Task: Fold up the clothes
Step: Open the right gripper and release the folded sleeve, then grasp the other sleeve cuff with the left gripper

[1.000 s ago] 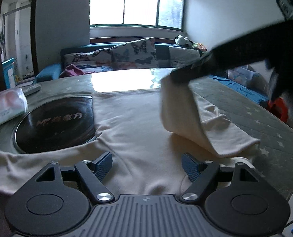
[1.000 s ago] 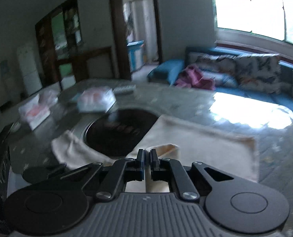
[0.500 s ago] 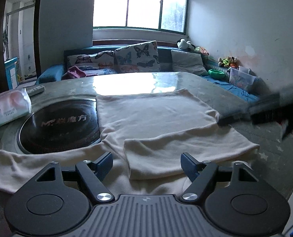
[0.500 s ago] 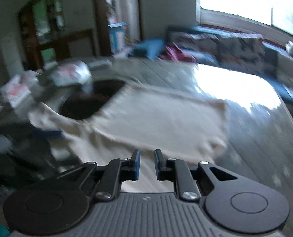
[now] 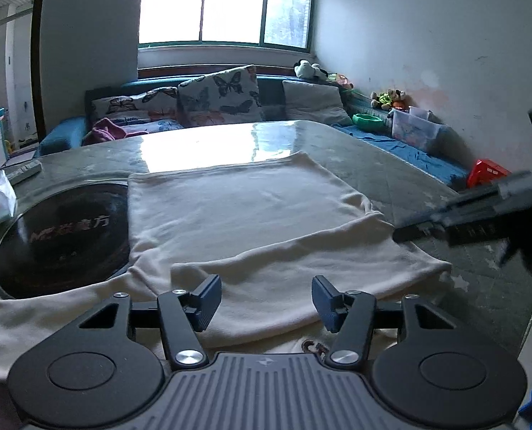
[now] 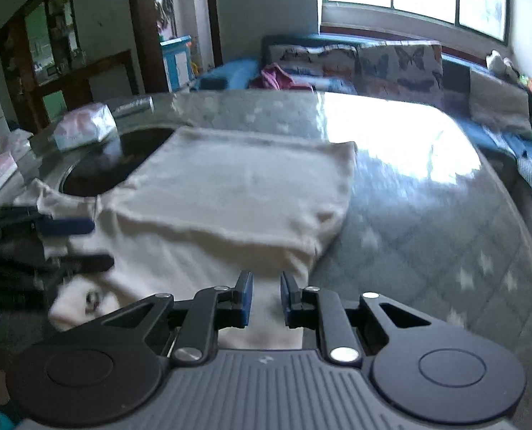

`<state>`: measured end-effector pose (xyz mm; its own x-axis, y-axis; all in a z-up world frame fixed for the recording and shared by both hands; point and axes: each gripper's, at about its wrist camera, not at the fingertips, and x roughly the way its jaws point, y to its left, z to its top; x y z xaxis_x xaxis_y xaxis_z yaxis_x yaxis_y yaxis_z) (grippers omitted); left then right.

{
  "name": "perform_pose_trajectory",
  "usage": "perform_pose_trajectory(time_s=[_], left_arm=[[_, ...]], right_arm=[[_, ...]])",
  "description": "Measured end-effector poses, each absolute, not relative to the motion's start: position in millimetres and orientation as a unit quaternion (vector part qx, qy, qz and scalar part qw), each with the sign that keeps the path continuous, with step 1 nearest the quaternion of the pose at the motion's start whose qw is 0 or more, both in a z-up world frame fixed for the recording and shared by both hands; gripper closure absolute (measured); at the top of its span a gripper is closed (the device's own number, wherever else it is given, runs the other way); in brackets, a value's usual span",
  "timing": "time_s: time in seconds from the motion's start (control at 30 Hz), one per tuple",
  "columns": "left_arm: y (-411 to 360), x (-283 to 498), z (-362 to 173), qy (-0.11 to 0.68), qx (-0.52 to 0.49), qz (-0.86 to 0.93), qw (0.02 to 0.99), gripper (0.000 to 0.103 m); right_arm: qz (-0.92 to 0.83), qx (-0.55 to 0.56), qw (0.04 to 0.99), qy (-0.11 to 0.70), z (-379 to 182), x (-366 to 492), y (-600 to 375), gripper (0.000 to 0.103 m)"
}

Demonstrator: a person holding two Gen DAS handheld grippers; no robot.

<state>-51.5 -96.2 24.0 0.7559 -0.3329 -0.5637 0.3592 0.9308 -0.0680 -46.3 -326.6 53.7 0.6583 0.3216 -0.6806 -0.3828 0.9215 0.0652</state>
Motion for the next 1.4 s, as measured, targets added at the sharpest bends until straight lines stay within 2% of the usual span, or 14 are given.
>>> perform_pose_trajectory(time_s=[0.3, 0.67, 1.0, 1.4], left_arm=[[-90, -36, 11, 0.318, 0.015, -0.162, 0.934, 0.045], [-70, -50, 18, 0.306, 0.000, -0.160, 0.939, 0.045], [-6, -71, 33, 0.294, -0.031, -0.057, 0.953, 0.045], [75, -79, 27, 0.299, -0.074, 0.113, 0.945, 0.043]], right_arm=[[0.193, -0.044, 0.906, 0.374, 34, -7, -314, 0.088], [0.233, -0.070, 0.895, 0.373, 41, -31, -293, 0.087], [0.322, -0.112, 0.869, 0.358, 46, -51, -233, 0.087], [0.381, -0.147, 0.841, 0.354, 37, -56, -176, 0.087]])
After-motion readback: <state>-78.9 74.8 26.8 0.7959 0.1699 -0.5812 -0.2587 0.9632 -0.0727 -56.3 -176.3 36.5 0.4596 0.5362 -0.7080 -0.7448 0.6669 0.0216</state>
